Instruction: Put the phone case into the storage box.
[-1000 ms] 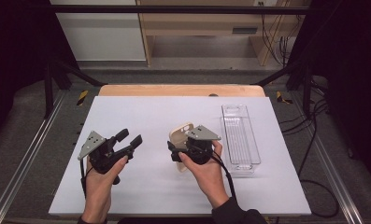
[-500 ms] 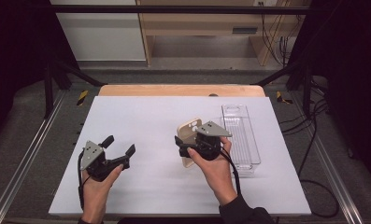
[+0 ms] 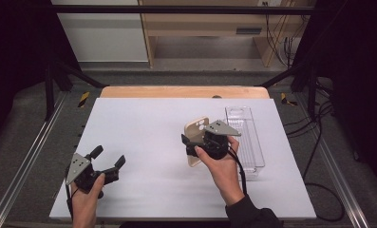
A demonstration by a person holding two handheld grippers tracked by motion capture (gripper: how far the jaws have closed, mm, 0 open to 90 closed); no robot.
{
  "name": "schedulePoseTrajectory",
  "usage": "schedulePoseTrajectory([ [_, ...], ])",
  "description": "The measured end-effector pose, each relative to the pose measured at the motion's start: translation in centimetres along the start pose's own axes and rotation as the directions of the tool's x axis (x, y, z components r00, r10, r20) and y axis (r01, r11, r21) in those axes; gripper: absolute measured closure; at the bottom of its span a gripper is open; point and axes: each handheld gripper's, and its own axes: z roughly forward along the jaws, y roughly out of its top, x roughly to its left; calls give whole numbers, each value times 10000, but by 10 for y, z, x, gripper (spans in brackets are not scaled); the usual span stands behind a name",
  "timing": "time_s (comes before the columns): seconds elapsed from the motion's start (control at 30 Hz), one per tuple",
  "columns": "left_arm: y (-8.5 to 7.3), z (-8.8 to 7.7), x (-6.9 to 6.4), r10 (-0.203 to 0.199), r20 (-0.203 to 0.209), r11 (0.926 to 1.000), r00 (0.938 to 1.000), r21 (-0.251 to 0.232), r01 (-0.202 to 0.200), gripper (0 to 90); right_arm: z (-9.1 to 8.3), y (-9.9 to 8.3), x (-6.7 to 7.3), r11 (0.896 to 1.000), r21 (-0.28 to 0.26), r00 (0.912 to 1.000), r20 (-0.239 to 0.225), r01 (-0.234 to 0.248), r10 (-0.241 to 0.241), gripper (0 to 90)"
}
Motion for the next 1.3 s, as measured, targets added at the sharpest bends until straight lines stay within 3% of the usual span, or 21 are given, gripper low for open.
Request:
schedulePoseTrajectory([
  [0.47, -4, 0, 2, -53, 248, 9999, 9997, 88, 50, 30, 1, 27, -6, 9994, -353, 9994, 345, -18, 30, 116],
  [0.87, -5, 4, 2, -100, 391, 9995, 9992, 296, 89, 24, -6, 52, -19, 9979, -640, 9973, 725, -39, 86, 116],
  [1.3, -6, 7, 0, -15, 556, 9988, 9985, 486, -12, 24, -11, 68, -39, 9936, -998, 9904, 1221, -532, 653, 117],
])
